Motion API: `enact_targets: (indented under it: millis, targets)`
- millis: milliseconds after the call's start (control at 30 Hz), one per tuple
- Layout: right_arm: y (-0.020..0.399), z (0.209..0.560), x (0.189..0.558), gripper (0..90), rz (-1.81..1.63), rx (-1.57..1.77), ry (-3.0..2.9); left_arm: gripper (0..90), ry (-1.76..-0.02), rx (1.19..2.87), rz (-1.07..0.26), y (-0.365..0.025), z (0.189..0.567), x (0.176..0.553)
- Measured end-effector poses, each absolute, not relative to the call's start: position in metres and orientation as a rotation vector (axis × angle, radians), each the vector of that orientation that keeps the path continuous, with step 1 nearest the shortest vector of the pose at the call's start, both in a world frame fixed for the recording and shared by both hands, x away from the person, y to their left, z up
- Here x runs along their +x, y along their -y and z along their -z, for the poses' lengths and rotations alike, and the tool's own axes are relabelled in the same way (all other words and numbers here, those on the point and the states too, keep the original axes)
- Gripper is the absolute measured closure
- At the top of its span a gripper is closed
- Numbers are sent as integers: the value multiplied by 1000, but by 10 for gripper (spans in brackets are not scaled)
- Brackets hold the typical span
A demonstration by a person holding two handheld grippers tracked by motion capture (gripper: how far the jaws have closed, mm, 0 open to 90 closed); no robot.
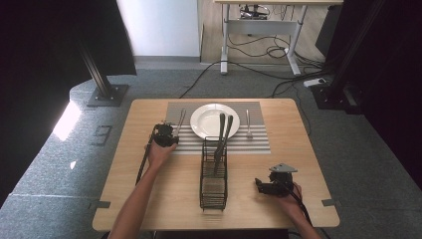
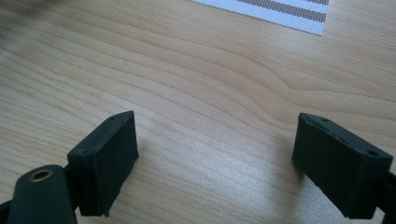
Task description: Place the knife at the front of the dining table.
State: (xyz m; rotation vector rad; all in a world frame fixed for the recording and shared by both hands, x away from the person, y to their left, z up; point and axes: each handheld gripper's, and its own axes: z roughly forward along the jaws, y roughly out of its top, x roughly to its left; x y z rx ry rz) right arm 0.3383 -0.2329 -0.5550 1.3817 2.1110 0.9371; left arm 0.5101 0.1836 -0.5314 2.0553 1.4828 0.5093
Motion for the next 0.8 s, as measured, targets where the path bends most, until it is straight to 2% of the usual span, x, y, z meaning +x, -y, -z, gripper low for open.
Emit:
enact_targets:
  millis: [533, 800]
  targets:
    - [233, 555, 336, 144, -934, 1375, -2114, 716, -1511, 2028, -595, -169, 534, 523]
    - [233, 555, 336, 144, -934, 1370, -2117, 709, -1521, 2012, -589, -168, 534, 530]
